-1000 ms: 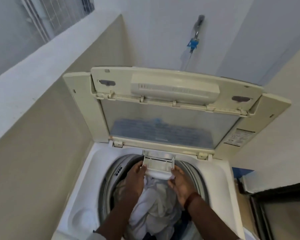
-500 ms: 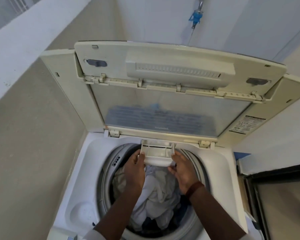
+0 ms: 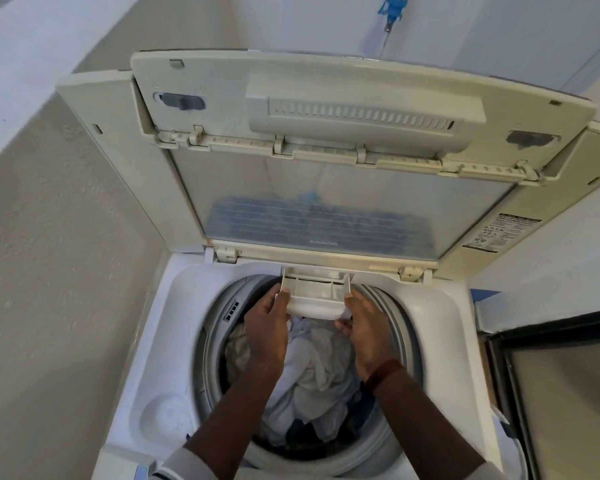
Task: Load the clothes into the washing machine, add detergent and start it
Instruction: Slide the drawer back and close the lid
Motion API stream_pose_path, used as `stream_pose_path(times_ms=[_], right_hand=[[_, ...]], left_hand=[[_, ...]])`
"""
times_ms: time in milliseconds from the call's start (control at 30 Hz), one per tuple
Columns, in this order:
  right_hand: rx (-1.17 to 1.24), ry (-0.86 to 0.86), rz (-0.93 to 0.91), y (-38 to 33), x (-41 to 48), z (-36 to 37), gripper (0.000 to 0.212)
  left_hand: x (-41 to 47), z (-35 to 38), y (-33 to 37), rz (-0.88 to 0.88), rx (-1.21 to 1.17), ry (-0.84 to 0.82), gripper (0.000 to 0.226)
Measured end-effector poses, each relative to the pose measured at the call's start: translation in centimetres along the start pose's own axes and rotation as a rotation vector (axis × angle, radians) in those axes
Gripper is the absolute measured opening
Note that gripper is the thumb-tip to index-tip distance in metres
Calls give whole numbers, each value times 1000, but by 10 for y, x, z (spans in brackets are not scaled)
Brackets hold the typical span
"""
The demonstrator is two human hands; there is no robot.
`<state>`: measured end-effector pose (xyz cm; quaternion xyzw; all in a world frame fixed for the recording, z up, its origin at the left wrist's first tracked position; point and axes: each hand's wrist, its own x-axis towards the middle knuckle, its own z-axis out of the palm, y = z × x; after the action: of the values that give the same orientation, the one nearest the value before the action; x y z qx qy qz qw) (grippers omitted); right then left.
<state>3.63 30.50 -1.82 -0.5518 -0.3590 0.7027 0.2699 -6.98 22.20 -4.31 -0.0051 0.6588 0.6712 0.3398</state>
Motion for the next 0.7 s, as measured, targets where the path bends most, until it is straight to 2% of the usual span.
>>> stream_pose_path(times_ms=[200, 333, 433, 500, 633, 700], right_hand=[[17, 53, -12, 8, 9, 1, 15], [24, 54, -32, 12, 12, -1, 27], [39, 33, -72, 12, 12, -3, 27], [47, 32, -68, 12, 15, -3, 24], [120, 32, -9, 5, 24, 4, 4], [136, 48, 9, 4, 29, 4, 7]], left_hand=[[2, -1, 1, -45, -73, -44, 16], [1, -1, 4, -63, -119, -56, 18], [3, 1, 7, -95, -135, -55, 16], [6, 3, 6, -136, -153, -47, 17], [16, 8, 4, -164, -118, -30, 35], [18, 12, 1, -174, -130, 12, 37]])
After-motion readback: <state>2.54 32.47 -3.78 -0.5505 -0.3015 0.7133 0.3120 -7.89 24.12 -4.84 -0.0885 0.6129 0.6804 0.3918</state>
